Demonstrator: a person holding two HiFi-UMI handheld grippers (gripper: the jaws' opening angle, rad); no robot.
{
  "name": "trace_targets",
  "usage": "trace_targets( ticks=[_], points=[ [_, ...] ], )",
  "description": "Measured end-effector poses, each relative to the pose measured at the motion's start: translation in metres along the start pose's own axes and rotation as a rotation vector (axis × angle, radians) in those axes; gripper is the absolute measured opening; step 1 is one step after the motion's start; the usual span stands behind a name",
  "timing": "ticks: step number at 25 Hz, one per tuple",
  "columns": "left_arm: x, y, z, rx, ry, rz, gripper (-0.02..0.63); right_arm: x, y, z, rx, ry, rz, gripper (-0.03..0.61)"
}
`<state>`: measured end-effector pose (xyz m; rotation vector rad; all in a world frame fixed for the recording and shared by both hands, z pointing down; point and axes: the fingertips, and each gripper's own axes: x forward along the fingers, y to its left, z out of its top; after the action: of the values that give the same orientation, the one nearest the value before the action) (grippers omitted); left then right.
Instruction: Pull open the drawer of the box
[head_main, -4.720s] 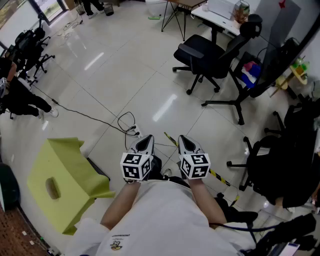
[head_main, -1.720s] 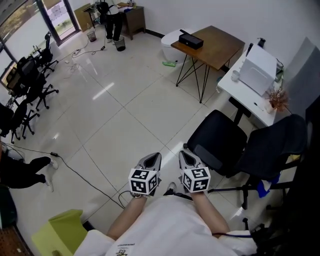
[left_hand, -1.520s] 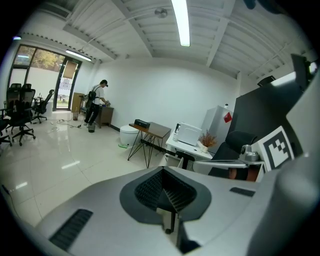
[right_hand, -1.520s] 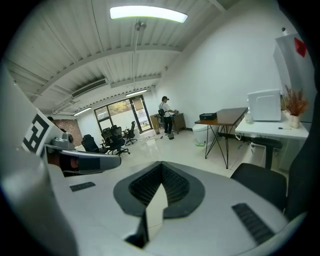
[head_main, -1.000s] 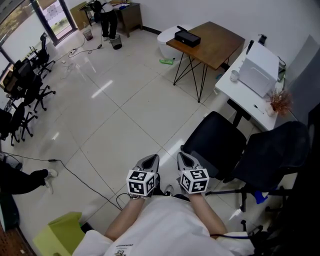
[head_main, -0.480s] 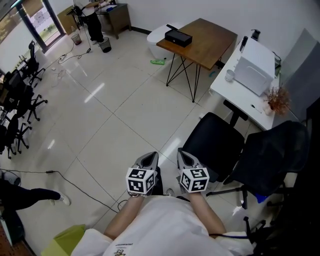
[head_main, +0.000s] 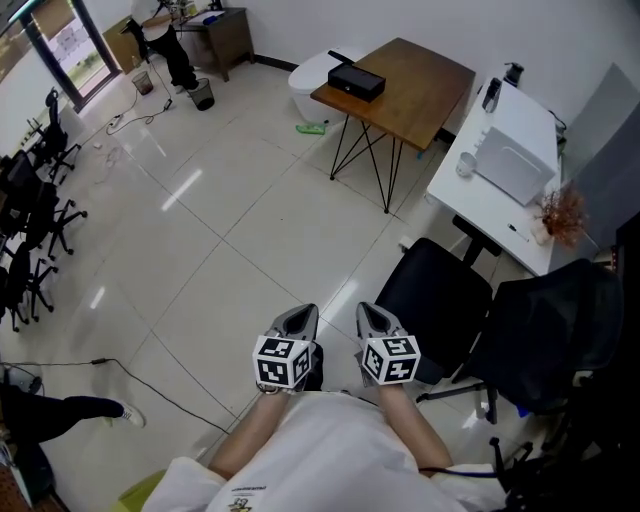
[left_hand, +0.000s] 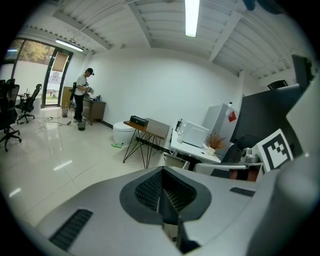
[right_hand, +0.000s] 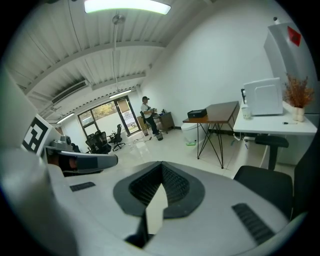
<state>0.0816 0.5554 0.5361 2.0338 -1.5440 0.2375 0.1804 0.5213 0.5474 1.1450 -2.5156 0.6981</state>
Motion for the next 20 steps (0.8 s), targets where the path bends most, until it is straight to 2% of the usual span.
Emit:
trace_targets(
  ticks=[20],
  points=[
    [0.071,0.113,0.085,-0.006,0.025,-0.059,0.002,0.135,0.005,0.072,0.018,0.002,-0.057,-0.012]
  ],
)
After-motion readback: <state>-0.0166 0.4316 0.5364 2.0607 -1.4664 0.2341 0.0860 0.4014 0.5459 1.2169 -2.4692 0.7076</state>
